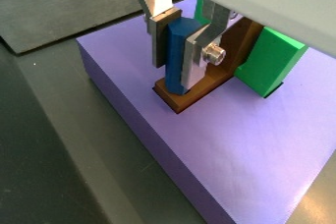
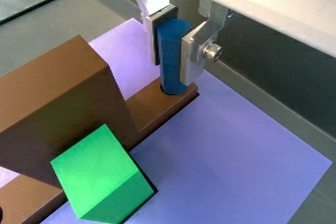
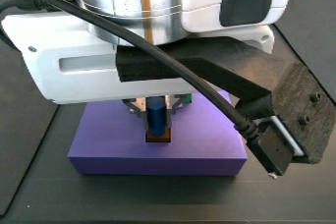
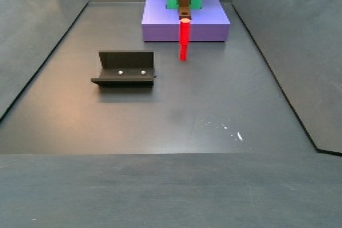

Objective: Pick up the blue object. Move up. Move to above the board. Insert the blue object.
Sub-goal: Insert the blue object.

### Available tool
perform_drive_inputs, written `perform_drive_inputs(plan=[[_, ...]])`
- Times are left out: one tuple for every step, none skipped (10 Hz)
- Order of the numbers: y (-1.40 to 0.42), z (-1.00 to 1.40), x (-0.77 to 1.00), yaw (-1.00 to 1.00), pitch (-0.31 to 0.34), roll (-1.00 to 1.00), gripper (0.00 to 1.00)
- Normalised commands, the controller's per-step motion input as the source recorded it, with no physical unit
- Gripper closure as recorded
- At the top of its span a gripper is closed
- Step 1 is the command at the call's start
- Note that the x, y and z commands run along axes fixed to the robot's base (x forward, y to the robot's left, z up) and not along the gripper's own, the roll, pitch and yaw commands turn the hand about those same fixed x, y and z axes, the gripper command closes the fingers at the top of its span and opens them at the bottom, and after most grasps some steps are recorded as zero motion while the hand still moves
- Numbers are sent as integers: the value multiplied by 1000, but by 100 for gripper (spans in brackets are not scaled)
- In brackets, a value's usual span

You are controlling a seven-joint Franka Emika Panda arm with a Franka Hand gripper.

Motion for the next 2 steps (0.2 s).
perform_drive_inputs(plan=[[66,-586,123,-43,-157,-110,100],[0,0,0,0,0,0,100]])
